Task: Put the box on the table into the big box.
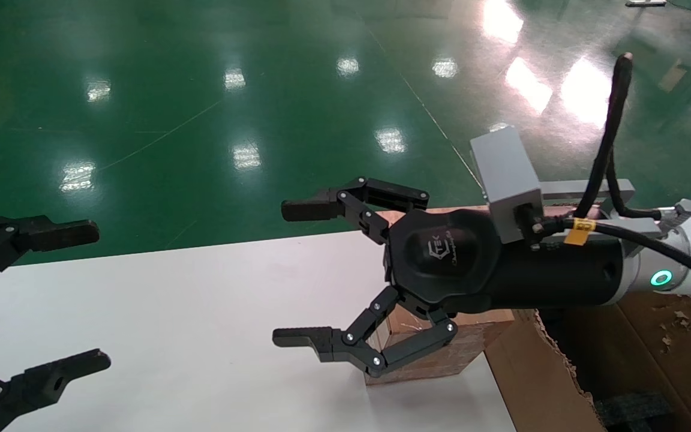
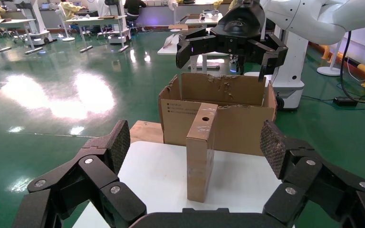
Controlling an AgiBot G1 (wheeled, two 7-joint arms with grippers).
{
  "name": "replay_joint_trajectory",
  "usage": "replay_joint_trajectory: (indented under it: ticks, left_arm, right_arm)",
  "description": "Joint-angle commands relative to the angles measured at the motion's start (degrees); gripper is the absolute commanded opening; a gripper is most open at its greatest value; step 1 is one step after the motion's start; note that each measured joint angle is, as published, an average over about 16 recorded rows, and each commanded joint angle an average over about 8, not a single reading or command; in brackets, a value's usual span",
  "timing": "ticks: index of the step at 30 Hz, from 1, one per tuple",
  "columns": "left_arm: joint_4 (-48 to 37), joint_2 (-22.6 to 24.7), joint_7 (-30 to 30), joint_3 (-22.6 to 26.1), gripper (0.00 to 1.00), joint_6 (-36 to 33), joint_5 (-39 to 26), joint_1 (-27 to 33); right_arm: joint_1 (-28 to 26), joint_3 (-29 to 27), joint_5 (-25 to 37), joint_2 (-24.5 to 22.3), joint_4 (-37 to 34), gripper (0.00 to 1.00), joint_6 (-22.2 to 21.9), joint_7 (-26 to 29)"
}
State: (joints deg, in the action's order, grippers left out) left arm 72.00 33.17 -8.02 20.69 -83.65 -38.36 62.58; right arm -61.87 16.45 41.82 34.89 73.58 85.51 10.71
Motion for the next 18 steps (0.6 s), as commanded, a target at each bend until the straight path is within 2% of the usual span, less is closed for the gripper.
replay_joint_trajectory:
  ticks: [1,18]
  left_arm:
    - [0.0,0.0,0.0,0.0,1.0,0.0,0.0,0.0]
    - [0.0,0.0,0.0,0.0,1.0,0.0,0.0,0.0]
  right_arm:
    - [0.0,0.0,0.0,0.0,0.0,1.0,0.0,0.0]
    - [-0.1,0.2,0.9,-0.5,0.2,1.0,0.2,0.2]
